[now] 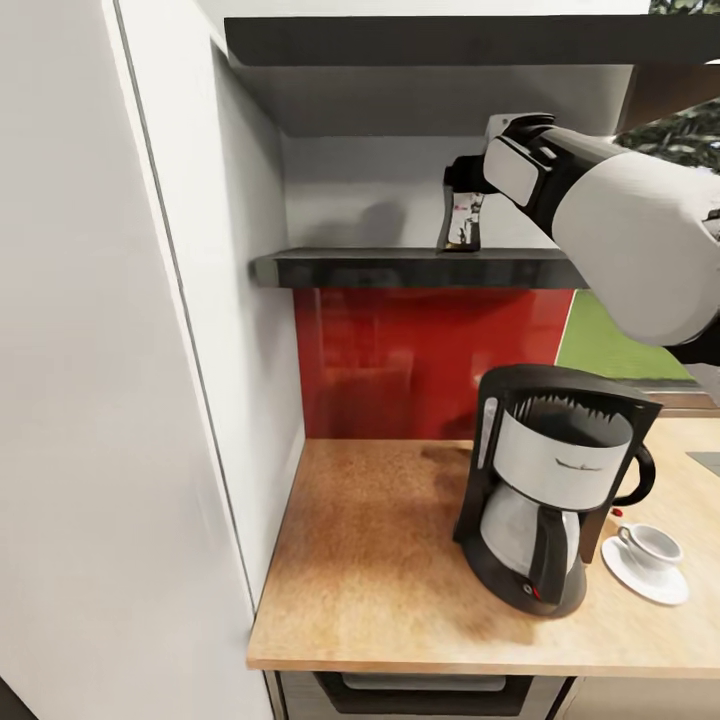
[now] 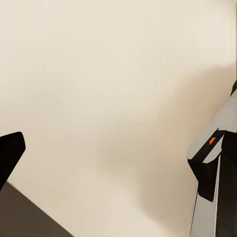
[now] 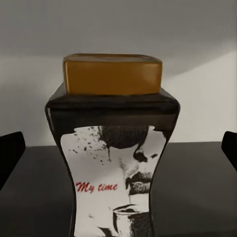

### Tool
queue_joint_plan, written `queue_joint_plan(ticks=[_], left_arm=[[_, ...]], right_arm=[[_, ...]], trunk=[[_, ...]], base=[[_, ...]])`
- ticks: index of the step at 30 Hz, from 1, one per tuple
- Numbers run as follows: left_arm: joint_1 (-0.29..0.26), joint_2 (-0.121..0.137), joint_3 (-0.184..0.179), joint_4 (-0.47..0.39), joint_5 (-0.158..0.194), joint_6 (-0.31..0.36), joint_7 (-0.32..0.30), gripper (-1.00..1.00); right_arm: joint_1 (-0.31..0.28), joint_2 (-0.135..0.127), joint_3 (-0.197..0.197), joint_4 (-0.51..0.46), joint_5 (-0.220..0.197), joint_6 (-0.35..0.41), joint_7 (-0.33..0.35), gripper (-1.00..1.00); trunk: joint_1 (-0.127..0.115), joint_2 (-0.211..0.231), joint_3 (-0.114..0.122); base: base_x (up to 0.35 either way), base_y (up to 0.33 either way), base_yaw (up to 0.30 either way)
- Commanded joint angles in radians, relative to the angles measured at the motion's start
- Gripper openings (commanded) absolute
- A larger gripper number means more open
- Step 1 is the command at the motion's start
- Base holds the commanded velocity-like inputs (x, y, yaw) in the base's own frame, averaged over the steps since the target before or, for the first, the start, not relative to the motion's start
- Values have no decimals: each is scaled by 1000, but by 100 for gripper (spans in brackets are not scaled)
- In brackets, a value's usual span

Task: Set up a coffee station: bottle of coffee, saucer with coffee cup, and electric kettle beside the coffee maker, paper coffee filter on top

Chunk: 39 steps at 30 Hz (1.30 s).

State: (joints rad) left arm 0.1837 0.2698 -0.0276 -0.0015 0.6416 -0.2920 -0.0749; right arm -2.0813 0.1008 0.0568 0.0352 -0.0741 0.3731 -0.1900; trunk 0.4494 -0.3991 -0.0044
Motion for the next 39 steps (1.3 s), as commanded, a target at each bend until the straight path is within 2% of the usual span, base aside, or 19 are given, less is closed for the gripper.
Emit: queue_joint_plan(ticks=[1, 10, 26, 27, 32, 34, 39], left_arm=[[0, 0, -3, 0, 10, -1, -6, 100], [1, -3, -3, 0, 10, -4, -6, 100], [0, -9, -3, -1, 10, -4, -6, 100], [0, -9, -3, -1, 10, -4, -6, 100], [1, -9, -4, -2, 9, -4, -6, 100], [1, -9, -5, -2, 8, -4, -6, 100], [0, -9, -5, -2, 7, -4, -6, 100]], right_arm=[[-1, 0, 6, 2, -8, 2, -3, 100], [1, -5, 6, 2, -6, 26, -7, 100], [16, 2, 6, 2, -3, 31, -7, 100], [19, 3, 6, 2, -3, 31, -7, -100], [28, 5, 7, 2, -1, 23, -5, -100], [34, 13, 7, 2, 0, 5, -5, -100], [42, 16, 8, 1, 10, -25, -5, -100]], trunk=[[1, -1, 0], [1, -1, 0], [1, -1, 0], [1, -1, 0], [1, -1, 0], [1, -1, 0], [1, -1, 0]], base=[[178, -38, 0], [79, -22, 0], [52, 0, 0], [22, 0, 0], [7, 0, 0], [0, 0, 0], [0, 0, 0]])
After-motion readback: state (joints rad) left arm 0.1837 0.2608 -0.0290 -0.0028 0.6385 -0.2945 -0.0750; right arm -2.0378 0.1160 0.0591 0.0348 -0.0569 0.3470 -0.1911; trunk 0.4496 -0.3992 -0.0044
